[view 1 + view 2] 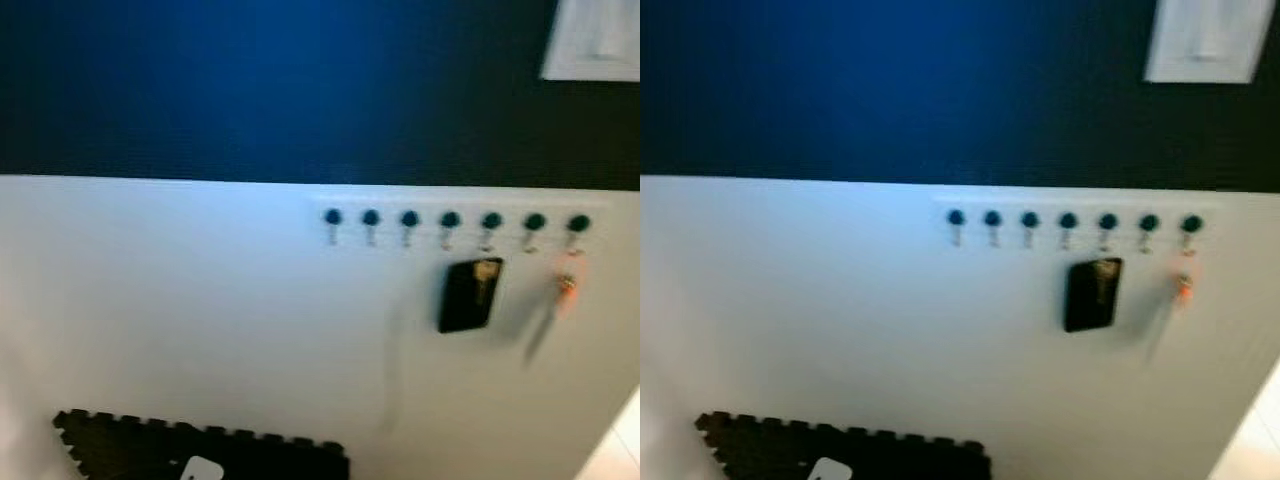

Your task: Hang keys on a hook

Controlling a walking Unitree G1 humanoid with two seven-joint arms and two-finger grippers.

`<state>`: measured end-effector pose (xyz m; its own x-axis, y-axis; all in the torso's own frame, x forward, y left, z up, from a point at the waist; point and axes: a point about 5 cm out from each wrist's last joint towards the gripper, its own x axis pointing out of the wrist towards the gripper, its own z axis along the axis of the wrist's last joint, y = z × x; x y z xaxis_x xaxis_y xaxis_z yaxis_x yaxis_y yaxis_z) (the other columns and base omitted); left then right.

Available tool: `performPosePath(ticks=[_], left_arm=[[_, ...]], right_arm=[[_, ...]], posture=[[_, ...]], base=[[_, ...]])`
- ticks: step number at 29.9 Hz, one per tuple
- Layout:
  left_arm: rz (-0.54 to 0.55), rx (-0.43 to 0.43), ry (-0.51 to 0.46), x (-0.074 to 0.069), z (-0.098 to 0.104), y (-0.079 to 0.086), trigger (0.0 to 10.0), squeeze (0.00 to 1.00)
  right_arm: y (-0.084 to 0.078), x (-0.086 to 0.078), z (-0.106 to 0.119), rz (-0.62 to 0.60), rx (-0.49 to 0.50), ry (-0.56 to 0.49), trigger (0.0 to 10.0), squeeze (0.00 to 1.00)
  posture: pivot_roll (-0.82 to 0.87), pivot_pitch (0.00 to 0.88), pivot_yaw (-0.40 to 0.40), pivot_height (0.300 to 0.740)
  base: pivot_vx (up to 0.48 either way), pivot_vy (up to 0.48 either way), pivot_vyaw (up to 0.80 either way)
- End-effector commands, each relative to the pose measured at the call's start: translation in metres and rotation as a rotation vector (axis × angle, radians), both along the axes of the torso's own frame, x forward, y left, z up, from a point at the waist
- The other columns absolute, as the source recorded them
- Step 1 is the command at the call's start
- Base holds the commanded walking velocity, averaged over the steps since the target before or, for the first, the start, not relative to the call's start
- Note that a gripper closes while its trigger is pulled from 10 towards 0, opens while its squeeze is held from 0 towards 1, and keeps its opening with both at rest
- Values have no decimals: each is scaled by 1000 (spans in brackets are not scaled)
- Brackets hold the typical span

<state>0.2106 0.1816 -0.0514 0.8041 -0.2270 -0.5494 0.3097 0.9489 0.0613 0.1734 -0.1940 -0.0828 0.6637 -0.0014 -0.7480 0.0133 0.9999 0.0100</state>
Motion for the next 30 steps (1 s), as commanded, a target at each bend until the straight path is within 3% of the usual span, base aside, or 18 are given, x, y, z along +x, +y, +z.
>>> performPosePath(ticks=[1,13,30], left_arm=[[-31,8,-10,0,1,0,10000,0],[-60,12,-10,0,2,0,10000,0],[-27,17,3,-1,0,5,10000,0]], right_arm=[[-1,-4,-2,-17,2,6,10000,0],[3,-10,-4,-35,14,15,10000,0],[4,-9,-4,-36,18,14,10000,0]], posture=[[60,0,13,740],[64,3,25,740],[60,0,25,740]], base=[[0,-480,0],[0,-480,0],[0,0,0]])
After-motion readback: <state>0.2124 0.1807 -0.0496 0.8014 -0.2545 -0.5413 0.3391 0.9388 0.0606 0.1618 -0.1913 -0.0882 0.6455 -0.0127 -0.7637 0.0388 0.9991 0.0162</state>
